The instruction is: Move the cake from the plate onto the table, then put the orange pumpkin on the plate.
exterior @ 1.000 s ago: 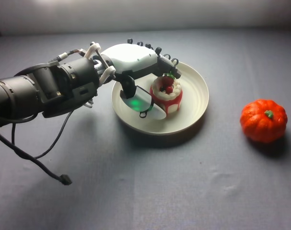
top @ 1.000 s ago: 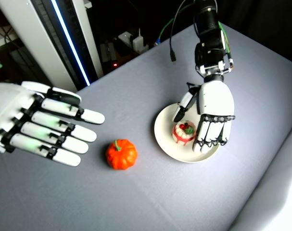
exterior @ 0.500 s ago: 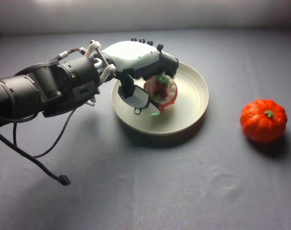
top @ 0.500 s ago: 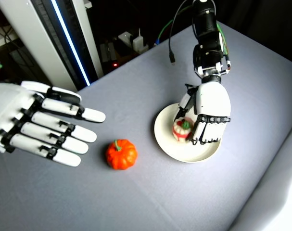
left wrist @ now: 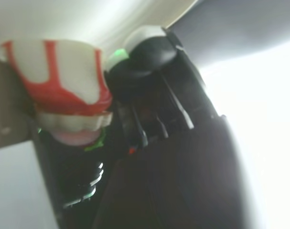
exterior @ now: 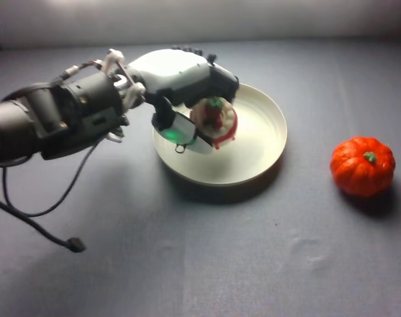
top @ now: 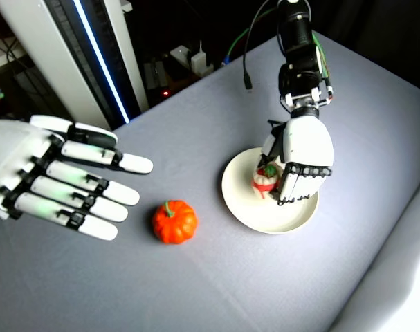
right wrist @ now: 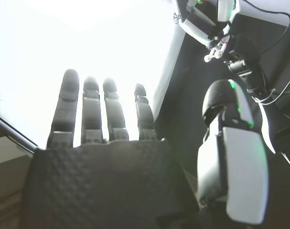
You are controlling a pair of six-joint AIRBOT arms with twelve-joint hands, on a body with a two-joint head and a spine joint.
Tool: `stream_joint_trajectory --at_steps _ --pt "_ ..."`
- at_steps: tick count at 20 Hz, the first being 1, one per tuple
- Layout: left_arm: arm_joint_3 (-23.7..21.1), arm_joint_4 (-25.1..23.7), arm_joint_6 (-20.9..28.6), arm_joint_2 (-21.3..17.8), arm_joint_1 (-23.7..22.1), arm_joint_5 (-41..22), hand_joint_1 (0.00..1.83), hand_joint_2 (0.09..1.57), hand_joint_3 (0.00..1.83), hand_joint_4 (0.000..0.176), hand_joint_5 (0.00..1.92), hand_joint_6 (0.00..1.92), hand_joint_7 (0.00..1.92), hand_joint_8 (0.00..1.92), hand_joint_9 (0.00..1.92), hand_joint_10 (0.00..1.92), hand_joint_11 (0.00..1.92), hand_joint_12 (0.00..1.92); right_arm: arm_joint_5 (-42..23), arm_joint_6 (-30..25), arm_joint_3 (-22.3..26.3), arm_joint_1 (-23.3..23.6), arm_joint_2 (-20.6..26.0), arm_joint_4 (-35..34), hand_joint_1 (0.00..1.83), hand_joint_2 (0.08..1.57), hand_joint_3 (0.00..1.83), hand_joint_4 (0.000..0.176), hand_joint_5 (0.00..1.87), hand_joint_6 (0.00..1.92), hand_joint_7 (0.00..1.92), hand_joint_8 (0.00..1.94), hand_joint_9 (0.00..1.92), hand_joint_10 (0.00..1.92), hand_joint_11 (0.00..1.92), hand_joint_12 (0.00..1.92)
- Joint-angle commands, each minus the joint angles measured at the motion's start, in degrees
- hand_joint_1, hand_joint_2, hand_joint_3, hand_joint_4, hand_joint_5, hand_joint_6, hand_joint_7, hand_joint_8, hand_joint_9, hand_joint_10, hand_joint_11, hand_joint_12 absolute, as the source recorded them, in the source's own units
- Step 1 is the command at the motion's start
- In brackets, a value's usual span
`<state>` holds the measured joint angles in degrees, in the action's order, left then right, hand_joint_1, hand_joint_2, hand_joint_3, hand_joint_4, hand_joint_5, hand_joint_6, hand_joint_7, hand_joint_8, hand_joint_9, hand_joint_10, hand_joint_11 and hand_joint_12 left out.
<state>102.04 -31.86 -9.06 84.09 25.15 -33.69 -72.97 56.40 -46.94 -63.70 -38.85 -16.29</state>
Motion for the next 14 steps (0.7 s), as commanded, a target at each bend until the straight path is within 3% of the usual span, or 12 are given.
stream_joint_trajectory --at_steps 1,3,4,6,7,8,9,10,11,12,13,14 --pt "-0.41 3.16 0.07 -1.28 -0.8 -6.15 1.15 1.14 0.25 0.0 0.72 1.39 0.72 1.57 0.72 1.92 0.82 1.92 -6.66 -0.45 -0.27 0.76 0.2 -0.42 0.26 1.07 0.0 0.148 0.0 0.0 0.0 0.0 0.0 0.0 0.0 0.01" --pt "-1.23 3.68 0.07 -2.34 -1.21 -6.68 1.15 1.13 0.27 0.006 0.71 1.44 0.72 1.55 0.71 1.92 0.79 1.92 -6.44 -0.45 -0.26 0.88 0.2 -0.44 0.24 1.09 0.0 0.127 0.0 0.0 0.0 0.0 0.0 0.0 0.01 0.01" --pt "-2.32 4.15 0.07 -3.42 -1.7 -7.29 1.16 1.09 0.35 0.005 0.73 1.43 0.73 1.54 0.71 1.92 0.78 1.92 -6.27 -0.45 -0.26 0.9 0.2 -0.44 0.23 1.08 0.0 0.137 0.0 0.0 0.0 0.0 0.0 0.0 0.02 0.01" --pt "-3.46 4.4 0.07 -4.63 -1.99 -7.94 1.18 0.94 0.6 0.011 0.8 1.43 0.77 1.54 0.74 1.9 0.77 1.92 -6.03 -0.46 -0.24 0.95 0.21 -0.44 0.21 1.08 0.0 0.124 0.0 0.0 0.0 0.0 0.0 0.0 0.02 0.01" --pt "-4.26 4.45 0.07 -5.65 -2.09 -7.99 1.18 0.92 0.65 0.0 0.8 1.42 0.77 1.58 0.75 1.92 0.78 1.92 -5.95 -0.5 -0.23 0.96 0.22 -0.44 0.21 1.09 0.0 0.121 0.0 0.0 0.0 0.0 0.0 0.0 0.01 0.01" --pt "-5.01 4.56 0.07 -6.6 -1.98 -7.99 1.2 0.83 0.8 0.007 0.84 1.44 0.83 1.56 0.81 1.92 0.85 1.92 -5.84 -0.5 -0.2 0.96 0.22 -0.44 0.19 1.09 0.0 0.12 0.0 0.0 0.0 0.0 0.0 0.0 0.03 0.02" --pt "-5.78 4.8 0.07 -7.77 -1.7 -7.99 1.15 0.88 0.67 0.0 0.84 1.41 0.92 1.82 0.95 1.92 0.98 1.92 -5.68 -0.5 -0.18 0.98 0.22 -0.44 0.19 1.09 0.0 0.117 0.0 0.0 0.0 0.0 0.0 0.0 0.0 0.0" --pt "-6.69 5.37 0.07 -9.08 -1.23 -8.01 1.12 0.94 0.57 0.0 0.8 1.43 0.85 1.9 0.89 1.92 0.92 1.92 -5.47 -0.5 -0.15 1.02 0.22 -0.44 0.18 1.1 0.0 0.11 0.0 0.0 0.0 0.0 0.0 0.0 0.0 0.0" --pt "-7.35 6.09 0.07 -10.07 -0.75 -8.23 1.13 0.99 0.4 0.0 0.84 1.32 0.83 1.85 0.88 1.92 0.95 1.92 -5.31 -0.5 -0.14 1.05 0.23 -0.44 0.18 1.09 0.0 0.101 0.0 0.0 0.0 0.0 0.0 0.0 0.0 0.0" --pt "-8.47 7.59 0.07 -11.71 0.11 -8.44 1.12 1.09 0.23 0.0 0.81 1.33 0.74 1.88 0.77 1.92 0.85 1.92 -5.04 -0.5 -0.13 1.15 0.23 -0.45 0.19 1.09 0.0 0.111 0.0 0.0 0.0 0.0 0.0 0.0 0.01 0.01" --pt "-9.09 8.46 0.07 -12.73 0.64 -8.4 1.12 1.17 0.28 0.0 0.7 1.48 0.62 1.77 0.59 1.92 0.5 1.92 -4.92 -0.5 -0.13 1.2 0.23 -0.45 0.18 1.11 0.01 0.104 0.0 0.0 0.0 0.0 0.0 0.0 0.01 0.01" --pt "-9.48 8.81 0.07 -13.75 1.14 -7.94 1.11 1.1 0.47 0.007 0.67 1.62 0.61 1.72 0.57 1.92 0.52 1.92 -4.87 -0.5 -0.11 1.2 0.24 -0.45 0.2 1.12 0.01 0.09 0.0 0.0 0.0 0.0 0.0 0.0 0.01 0.0"
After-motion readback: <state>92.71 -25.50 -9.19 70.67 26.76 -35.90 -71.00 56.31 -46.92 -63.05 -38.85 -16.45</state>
